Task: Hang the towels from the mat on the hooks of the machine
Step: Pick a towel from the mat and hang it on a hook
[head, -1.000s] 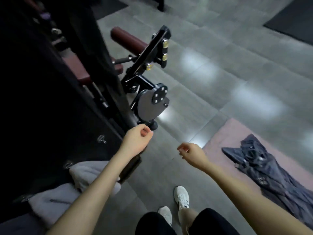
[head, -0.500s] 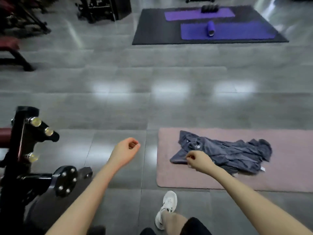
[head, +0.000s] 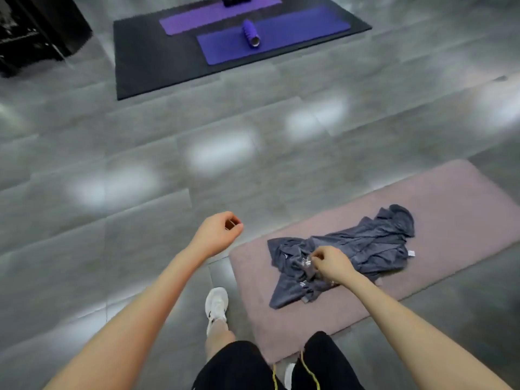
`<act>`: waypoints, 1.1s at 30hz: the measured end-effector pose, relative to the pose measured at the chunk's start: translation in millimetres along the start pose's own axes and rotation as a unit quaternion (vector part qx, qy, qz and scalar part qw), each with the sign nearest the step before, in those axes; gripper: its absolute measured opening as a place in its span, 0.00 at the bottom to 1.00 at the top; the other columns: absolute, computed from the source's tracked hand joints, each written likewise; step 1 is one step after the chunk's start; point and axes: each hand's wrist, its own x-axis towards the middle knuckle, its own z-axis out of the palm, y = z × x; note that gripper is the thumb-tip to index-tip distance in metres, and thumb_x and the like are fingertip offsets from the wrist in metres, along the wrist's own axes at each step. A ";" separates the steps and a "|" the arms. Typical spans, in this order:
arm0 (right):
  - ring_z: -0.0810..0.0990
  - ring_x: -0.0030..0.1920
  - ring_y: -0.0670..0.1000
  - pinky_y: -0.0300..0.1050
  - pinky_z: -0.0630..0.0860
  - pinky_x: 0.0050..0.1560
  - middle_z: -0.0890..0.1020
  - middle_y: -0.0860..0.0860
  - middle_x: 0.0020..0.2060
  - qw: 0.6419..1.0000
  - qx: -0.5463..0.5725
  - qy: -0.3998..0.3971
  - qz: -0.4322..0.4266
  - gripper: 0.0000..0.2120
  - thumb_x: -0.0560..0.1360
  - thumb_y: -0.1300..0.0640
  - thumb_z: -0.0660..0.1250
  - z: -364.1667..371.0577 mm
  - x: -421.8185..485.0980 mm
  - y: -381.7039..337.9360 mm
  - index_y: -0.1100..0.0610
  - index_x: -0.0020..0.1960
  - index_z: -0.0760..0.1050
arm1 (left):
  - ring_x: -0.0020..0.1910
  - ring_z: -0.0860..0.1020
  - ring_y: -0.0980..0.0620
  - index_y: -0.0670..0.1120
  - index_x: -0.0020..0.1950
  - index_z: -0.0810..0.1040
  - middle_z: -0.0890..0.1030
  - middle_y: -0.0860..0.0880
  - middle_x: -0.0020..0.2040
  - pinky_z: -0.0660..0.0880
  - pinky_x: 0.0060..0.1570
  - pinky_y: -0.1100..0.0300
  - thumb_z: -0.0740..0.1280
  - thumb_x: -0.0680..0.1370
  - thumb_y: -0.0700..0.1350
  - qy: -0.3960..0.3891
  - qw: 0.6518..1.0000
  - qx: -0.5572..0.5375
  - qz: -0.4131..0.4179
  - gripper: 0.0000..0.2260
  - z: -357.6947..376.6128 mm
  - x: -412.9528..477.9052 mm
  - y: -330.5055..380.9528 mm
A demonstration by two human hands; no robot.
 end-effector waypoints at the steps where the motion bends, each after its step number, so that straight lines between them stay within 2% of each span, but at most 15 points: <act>1: 0.79 0.38 0.56 0.47 0.73 0.39 0.80 0.54 0.34 1.000 0.002 0.010 0.015 0.10 0.76 0.57 0.61 -4.3 15.4 -3.4 0.60 0.41 0.78 | 0.42 0.77 0.51 0.43 0.49 0.80 0.82 0.46 0.45 0.73 0.49 0.59 0.66 0.76 0.44 -0.012 1.000 0.010 0.014 0.07 -7.4 26.1 0.5; 4: 0.70 0.31 0.52 0.45 0.65 0.34 0.71 0.50 0.26 0.995 0.030 0.056 0.078 0.15 0.76 0.58 0.60 -17.8 61.8 -16.7 0.55 0.30 0.68 | 0.43 0.79 0.49 0.44 0.49 0.79 0.82 0.46 0.44 0.74 0.50 0.56 0.65 0.76 0.44 -0.052 0.997 0.025 0.051 0.06 -34.2 108.0 -1.2; 6: 0.69 0.30 0.49 0.45 0.64 0.33 0.71 0.49 0.26 0.982 0.081 0.101 0.135 0.14 0.76 0.59 0.60 -29.2 88.5 -22.6 0.54 0.31 0.68 | 0.44 0.80 0.48 0.45 0.47 0.79 0.82 0.46 0.44 0.75 0.49 0.55 0.65 0.76 0.44 -0.080 0.993 0.027 0.079 0.05 -57.5 161.9 -2.8; 8: 0.76 0.37 0.53 0.46 0.70 0.39 0.79 0.52 0.35 0.957 0.137 0.161 0.201 0.09 0.75 0.59 0.61 -40.8 109.6 -28.2 0.54 0.36 0.73 | 0.44 0.81 0.48 0.46 0.46 0.78 0.83 0.46 0.44 0.76 0.49 0.54 0.65 0.76 0.44 -0.110 0.987 0.044 0.105 0.04 -82.9 218.3 -1.9; 10: 0.79 0.48 0.57 0.47 0.73 0.48 0.83 0.55 0.44 0.928 0.178 0.203 0.257 0.07 0.74 0.59 0.62 -48.7 125.9 -36.5 0.54 0.42 0.78 | 0.44 0.81 0.48 0.46 0.46 0.78 0.83 0.46 0.43 0.76 0.50 0.53 0.66 0.76 0.44 -0.135 0.979 0.071 0.134 0.03 -105.6 273.3 3.8; 12: 0.79 0.51 0.57 0.47 0.73 0.51 0.83 0.55 0.48 0.907 0.206 0.231 0.287 0.08 0.75 0.58 0.62 -57.8 142.7 -49.3 0.55 0.46 0.80 | 0.45 0.81 0.46 0.45 0.46 0.78 0.82 0.45 0.43 0.76 0.50 0.53 0.66 0.76 0.44 -0.164 0.967 0.092 0.171 0.04 -118.9 325.7 18.5; 14: 0.79 0.51 0.57 0.47 0.74 0.51 0.83 0.54 0.50 0.886 0.239 0.247 0.310 0.08 0.75 0.57 0.62 -63.9 157.6 -61.2 0.55 0.47 0.80 | 0.45 0.81 0.46 0.44 0.46 0.79 0.83 0.44 0.43 0.76 0.50 0.53 0.66 0.76 0.43 -0.194 0.954 0.102 0.203 0.04 -120.5 367.0 39.7; 17: 0.79 0.47 0.59 0.50 0.76 0.49 0.83 0.56 0.43 0.855 0.279 0.269 0.344 0.08 0.75 0.59 0.61 -69.2 181.9 -70.6 0.58 0.40 0.78 | 0.44 0.81 0.46 0.45 0.46 0.79 0.83 0.44 0.43 0.76 0.49 0.54 0.66 0.76 0.44 -0.233 0.934 0.103 0.251 0.04 -108.4 416.5 77.8; 20: 0.75 0.40 0.57 0.54 0.78 0.48 0.78 0.56 0.34 0.818 0.312 0.287 0.388 0.10 0.74 0.61 0.61 -78.2 208.9 -69.6 0.65 0.40 0.77 | 0.44 0.81 0.46 0.43 0.47 0.79 0.83 0.43 0.43 0.75 0.48 0.55 0.67 0.75 0.44 -0.272 0.912 0.107 0.289 0.05 -90.4 458.1 115.4; 22: 0.72 0.36 0.54 0.51 0.77 0.41 0.75 0.55 0.31 0.797 0.340 0.284 0.411 0.09 0.73 0.61 0.60 -84.2 229.6 -61.1 0.64 0.38 0.76 | 0.44 0.81 0.46 0.43 0.46 0.79 0.83 0.44 0.43 0.74 0.46 0.57 0.67 0.75 0.44 -0.290 0.901 0.104 0.305 0.05 -78.3 483.7 139.0; 25: 0.70 0.31 0.53 0.45 0.68 0.34 0.76 0.55 0.30 0.770 0.367 0.283 0.438 0.09 0.72 0.61 0.59 -97.9 268.9 -40.9 0.61 0.34 0.73 | 0.43 0.81 0.46 0.43 0.46 0.79 0.83 0.44 0.42 0.74 0.45 0.57 0.67 0.75 0.44 -0.306 0.891 0.096 0.322 0.05 -65.5 524.2 175.9; 30: 0.75 0.34 0.54 0.40 0.67 0.30 0.79 0.53 0.32 0.718 0.420 0.288 0.474 0.11 0.72 0.61 0.59 -129.4 329.9 -1.4 0.57 0.32 0.74 | 0.42 0.80 0.48 0.45 0.46 0.79 0.82 0.46 0.43 0.73 0.44 0.61 0.66 0.76 0.44 -0.318 0.865 0.138 0.362 0.04 -48.6 594.7 252.6; 33: 0.71 0.31 0.53 0.41 0.64 0.30 0.75 0.51 0.29 0.682 0.450 0.307 0.488 0.11 0.68 0.59 0.57 -147.3 354.0 20.1 0.56 0.28 0.70 | 0.42 0.79 0.50 0.43 0.48 0.80 0.82 0.48 0.43 0.71 0.41 0.63 0.66 0.76 0.44 -0.328 0.837 0.173 0.403 0.05 -27.0 627.3 301.3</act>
